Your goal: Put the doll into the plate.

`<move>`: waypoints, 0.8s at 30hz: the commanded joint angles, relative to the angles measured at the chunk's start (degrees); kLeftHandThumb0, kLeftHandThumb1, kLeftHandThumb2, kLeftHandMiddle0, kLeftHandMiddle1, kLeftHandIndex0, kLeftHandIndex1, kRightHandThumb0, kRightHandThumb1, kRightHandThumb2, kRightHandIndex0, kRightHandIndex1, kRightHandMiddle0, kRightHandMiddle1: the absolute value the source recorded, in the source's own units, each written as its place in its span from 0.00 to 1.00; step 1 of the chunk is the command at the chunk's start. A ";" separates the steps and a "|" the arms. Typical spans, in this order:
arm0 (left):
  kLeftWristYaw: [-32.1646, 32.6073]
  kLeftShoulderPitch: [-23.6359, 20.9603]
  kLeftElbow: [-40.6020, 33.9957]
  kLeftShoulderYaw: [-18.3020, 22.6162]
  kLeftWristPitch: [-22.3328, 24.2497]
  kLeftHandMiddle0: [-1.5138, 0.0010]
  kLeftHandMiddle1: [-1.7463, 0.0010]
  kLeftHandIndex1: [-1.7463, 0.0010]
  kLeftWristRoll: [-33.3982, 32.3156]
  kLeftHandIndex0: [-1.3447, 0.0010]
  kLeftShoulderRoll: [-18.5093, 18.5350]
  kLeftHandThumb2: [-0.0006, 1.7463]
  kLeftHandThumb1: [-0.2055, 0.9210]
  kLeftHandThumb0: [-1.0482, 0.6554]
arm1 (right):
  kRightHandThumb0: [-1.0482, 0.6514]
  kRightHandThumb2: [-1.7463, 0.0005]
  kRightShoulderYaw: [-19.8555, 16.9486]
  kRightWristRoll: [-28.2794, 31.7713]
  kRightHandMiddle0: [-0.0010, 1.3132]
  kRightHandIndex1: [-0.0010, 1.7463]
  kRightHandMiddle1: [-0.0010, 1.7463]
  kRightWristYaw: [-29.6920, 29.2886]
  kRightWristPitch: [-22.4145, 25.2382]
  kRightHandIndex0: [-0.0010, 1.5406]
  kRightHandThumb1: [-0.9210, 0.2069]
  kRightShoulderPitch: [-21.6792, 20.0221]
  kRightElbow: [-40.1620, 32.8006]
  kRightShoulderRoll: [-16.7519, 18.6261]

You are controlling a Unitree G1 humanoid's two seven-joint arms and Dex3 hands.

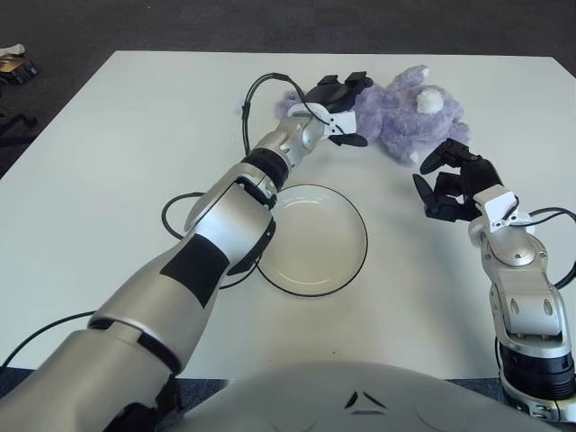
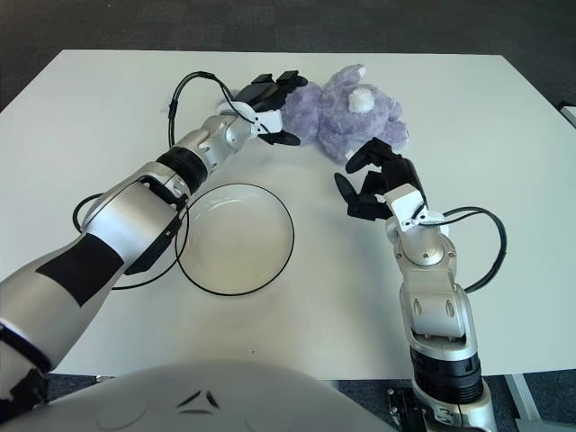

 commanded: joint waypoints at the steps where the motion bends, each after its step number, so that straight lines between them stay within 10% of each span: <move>1: 1.01 0.51 0.43 -0.52 0.53 1.00 0.20 0.56 0.59 1.00 -0.04 0.31 0.70 0.11 | 0.38 0.42 -0.05 -1.24 0.32 1.00 1.00 0.06 -0.87 0.60 0.32 -0.09 -1.05 -0.46; 14: 1.91 0.99 0.15 -0.54 -0.74 1.00 0.13 0.52 0.20 1.00 0.25 0.32 0.67 0.11 | 0.37 0.42 2.68 -16.75 0.33 1.00 1.00 -9.27 -9.87 0.63 0.33 -2.09 4.51 -2.45; 24: 3.05 1.32 -0.14 -0.64 -2.02 1.00 0.15 0.51 0.28 1.00 0.39 0.34 0.64 0.12 | 0.38 0.48 4.17 -31.28 0.30 1.00 0.99 -16.46 -14.36 0.42 0.27 -6.19 12.87 -4.49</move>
